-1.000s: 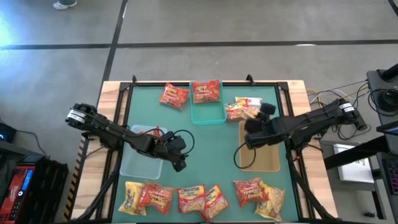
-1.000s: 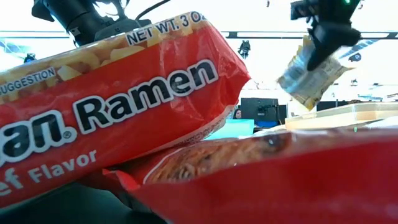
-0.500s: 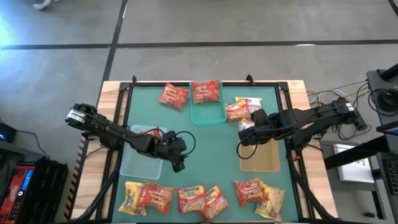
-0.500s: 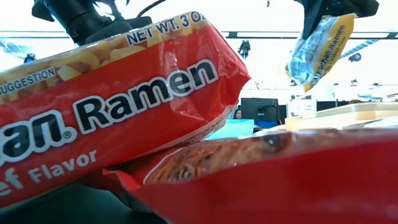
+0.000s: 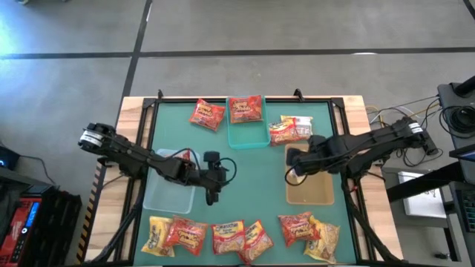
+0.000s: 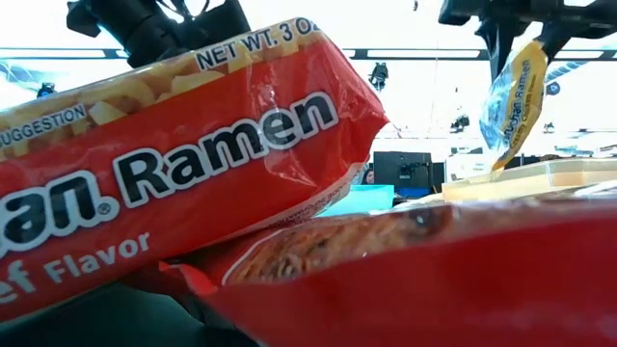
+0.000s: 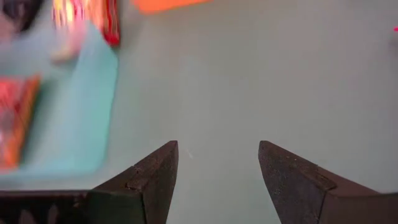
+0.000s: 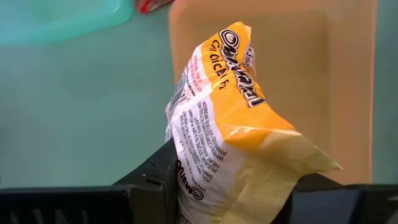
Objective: Sort Maruchan noodles
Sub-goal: Put the yellow noodle pack into the yellow bin
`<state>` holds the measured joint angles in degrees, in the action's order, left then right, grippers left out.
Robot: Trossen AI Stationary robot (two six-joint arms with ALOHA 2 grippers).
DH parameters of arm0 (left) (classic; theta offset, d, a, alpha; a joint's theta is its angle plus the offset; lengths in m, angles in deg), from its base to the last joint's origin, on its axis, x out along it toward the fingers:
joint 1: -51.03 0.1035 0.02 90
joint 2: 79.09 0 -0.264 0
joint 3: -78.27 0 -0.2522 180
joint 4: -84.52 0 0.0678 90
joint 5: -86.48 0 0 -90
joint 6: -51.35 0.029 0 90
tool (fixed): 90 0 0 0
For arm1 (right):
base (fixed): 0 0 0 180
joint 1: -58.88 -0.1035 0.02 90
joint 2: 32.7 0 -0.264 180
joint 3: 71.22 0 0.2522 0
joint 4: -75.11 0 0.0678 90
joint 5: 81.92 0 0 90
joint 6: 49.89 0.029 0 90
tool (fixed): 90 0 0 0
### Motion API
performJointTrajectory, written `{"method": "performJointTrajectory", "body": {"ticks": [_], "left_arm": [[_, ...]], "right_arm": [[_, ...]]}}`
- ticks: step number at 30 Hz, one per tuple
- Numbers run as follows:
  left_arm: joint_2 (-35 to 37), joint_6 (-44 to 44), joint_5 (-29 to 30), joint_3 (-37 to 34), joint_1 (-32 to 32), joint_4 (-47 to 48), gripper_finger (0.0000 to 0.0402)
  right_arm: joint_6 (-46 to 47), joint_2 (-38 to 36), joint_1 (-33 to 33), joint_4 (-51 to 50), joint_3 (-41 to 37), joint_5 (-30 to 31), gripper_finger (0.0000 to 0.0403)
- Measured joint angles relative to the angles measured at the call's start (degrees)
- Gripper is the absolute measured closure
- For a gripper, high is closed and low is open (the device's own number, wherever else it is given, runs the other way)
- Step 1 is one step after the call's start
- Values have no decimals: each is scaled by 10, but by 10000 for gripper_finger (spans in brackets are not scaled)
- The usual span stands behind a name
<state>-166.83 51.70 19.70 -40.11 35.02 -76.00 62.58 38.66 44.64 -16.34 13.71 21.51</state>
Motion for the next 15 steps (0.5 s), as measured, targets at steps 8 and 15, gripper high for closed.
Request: {"method": "performJointTrajectory", "body": {"ticks": [8,15], "left_arm": [[-9,97,3,2,13,-22,194],[-9,112,3,2,23,-41,194]], "right_arm": [[113,20,0,1,-53,11,264],[226,0,7,-2,-97,16,263]]}}
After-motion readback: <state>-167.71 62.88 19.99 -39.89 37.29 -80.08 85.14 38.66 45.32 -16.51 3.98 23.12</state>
